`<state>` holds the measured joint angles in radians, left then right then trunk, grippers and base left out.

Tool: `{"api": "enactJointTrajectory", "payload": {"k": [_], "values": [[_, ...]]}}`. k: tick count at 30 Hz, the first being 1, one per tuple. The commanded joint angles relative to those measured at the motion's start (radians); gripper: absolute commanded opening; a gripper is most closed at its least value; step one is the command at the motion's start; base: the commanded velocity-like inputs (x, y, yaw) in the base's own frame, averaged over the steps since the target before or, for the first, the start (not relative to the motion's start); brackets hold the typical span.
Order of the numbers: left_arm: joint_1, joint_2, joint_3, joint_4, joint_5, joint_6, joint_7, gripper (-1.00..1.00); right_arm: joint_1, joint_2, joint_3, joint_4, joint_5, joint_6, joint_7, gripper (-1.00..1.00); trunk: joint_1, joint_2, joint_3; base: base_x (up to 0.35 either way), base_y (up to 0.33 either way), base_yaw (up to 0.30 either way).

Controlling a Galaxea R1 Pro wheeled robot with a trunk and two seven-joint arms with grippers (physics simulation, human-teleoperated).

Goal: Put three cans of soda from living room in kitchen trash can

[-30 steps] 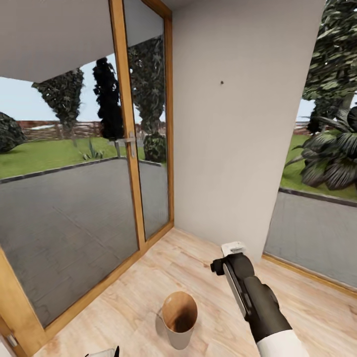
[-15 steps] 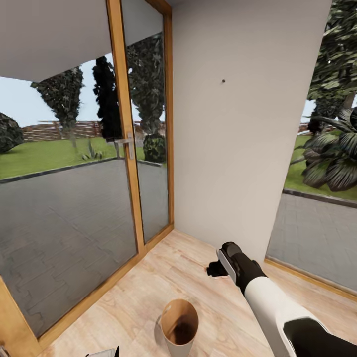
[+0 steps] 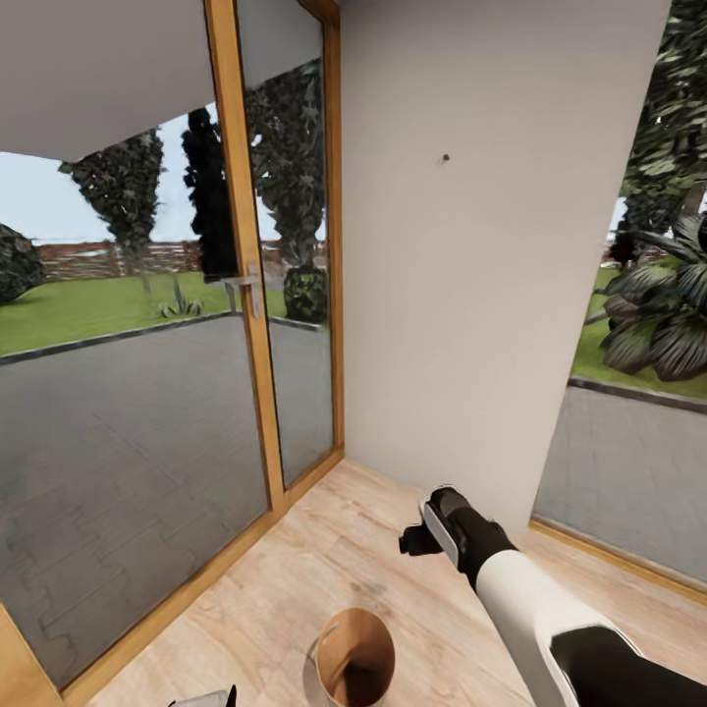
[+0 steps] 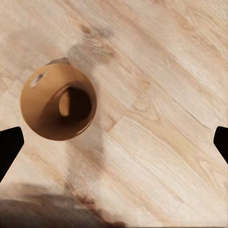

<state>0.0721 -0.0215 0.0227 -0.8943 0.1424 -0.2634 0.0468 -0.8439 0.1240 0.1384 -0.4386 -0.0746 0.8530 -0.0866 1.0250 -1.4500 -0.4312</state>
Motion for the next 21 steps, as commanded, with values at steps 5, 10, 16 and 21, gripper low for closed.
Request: {"api": "enactJointTrajectory", "payload": {"k": [5,10,16,21], "values": [[0.0,0.0,0.0,0.0,0.001,-0.001,0.0,1.0,0.0,0.003,0.004,0.113,0.002,-0.116,0.0,1.0,0.0,0.0,0.0,0.076,0.0,0.0],[0.0,0.0,0.0,-0.001,0.002,-0.003,0.0,1.0,0.0,0.011,0.004,0.174,0.002,-0.172,-0.001,1.0,0.0,0.0,0.0,0.025,0.0,0.0],[0.001,0.0,0.0,-0.002,0.002,-0.003,0.001,1.0,0.0,0.021,0.004,0.201,0.001,-0.194,-0.008,1.0,0.0,0.0,0.0,0.006,0.0,0.0],[0.001,0.0,0.0,-0.006,0.002,-0.003,-0.001,1.0,0.0,0.028,0.0,0.202,-0.013,-0.197,-0.009,1.0,0.0,0.0,0.0,0.001,0.0,0.0]]}}
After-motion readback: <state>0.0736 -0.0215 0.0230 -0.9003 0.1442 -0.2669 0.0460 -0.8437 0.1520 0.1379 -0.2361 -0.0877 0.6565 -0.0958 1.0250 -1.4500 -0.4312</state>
